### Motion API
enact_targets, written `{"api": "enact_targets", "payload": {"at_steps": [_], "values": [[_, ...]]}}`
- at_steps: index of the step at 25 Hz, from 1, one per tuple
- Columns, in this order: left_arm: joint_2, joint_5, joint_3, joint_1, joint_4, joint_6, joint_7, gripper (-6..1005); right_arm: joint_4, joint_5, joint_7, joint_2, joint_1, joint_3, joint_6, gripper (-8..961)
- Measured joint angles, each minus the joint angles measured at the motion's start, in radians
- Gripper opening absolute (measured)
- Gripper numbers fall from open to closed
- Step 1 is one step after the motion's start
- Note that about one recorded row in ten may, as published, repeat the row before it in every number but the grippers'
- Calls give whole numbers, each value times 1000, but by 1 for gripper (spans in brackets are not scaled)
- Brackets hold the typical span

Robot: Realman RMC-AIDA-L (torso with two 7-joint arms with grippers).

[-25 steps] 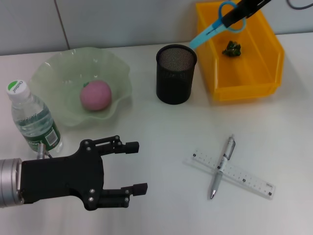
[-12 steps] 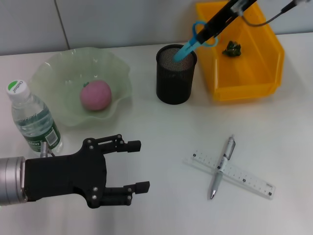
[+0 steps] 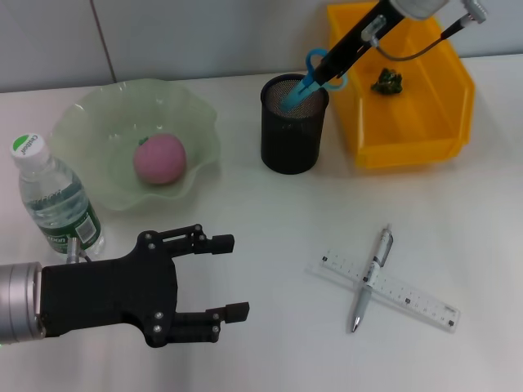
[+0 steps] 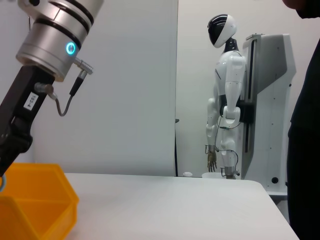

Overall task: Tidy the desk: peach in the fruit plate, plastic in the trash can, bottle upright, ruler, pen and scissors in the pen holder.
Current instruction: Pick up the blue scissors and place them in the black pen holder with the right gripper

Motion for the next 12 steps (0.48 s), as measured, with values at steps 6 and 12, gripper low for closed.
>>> {"api": "enact_targets", "payload": {"at_steps": [6, 12], "values": [[0, 0, -1, 1, -1, 0, 0, 786, 17, -1, 5, 7, 7, -12, 27, 82], [-1, -3, -4, 3, -2, 0, 0, 786, 20, -1, 6, 12, 10, -13, 36, 99]]}}
